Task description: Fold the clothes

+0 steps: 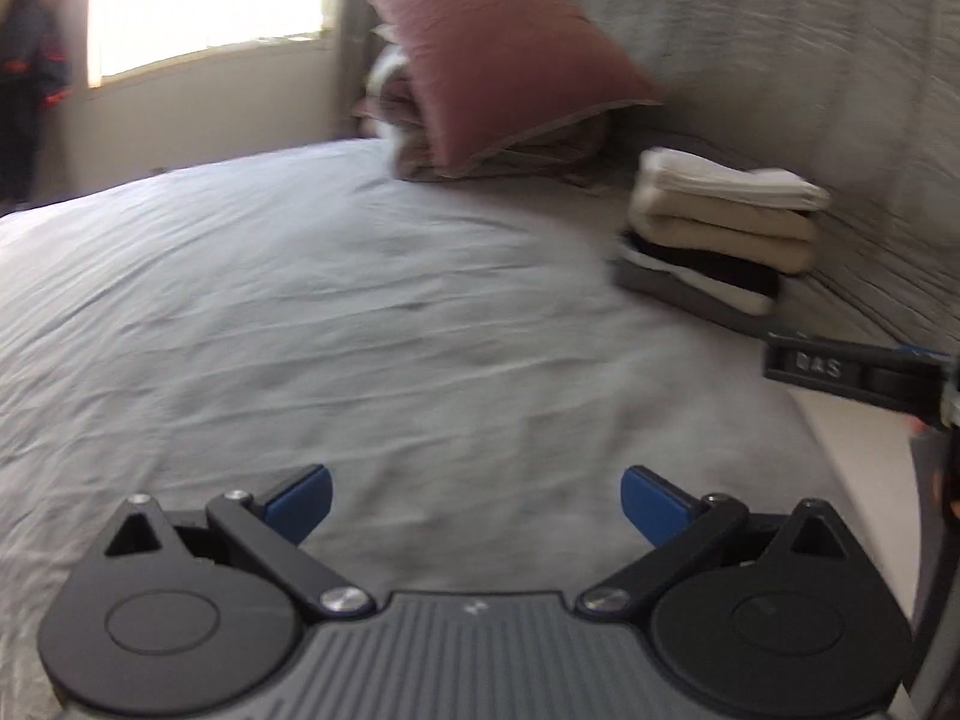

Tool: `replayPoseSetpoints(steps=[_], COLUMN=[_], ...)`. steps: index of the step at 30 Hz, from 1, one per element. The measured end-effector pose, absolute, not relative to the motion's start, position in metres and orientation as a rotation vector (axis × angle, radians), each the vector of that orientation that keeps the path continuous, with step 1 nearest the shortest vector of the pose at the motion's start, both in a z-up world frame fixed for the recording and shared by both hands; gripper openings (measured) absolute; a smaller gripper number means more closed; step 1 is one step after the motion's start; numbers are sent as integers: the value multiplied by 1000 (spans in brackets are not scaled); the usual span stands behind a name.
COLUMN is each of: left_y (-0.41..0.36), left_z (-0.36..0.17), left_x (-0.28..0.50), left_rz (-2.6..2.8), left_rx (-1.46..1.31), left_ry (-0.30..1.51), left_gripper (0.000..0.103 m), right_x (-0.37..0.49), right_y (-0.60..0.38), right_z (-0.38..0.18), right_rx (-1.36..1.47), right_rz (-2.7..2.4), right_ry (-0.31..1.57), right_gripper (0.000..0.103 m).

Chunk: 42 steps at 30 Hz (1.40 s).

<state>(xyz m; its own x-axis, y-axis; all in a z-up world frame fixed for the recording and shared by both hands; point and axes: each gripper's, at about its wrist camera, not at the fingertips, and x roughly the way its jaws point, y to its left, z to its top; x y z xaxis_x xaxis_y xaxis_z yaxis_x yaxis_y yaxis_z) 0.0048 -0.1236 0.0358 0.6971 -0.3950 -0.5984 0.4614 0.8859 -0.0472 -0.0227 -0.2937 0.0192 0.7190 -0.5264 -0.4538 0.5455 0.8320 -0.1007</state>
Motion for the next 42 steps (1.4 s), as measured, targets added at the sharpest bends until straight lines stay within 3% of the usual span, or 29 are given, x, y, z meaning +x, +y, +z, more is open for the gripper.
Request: replayPoseSetpoints(steps=[7,19,42], left_y=[-150,-131,-120], left_z=[53,63,70], left_x=[-14,-20,-18], left_rz=[-495,-427,-419], left_rx=[178,206,164], left_ry=[711,718,723], left_gripper=[103,103,103], right_x=[-50,-61,-61], right_y=[-314,-310,-299], right_z=[41,67,72], right_rx=[32,57,71], right_rz=[-614,-615,-626], right_ry=[508,485,471], right_gripper=[103,103,103])
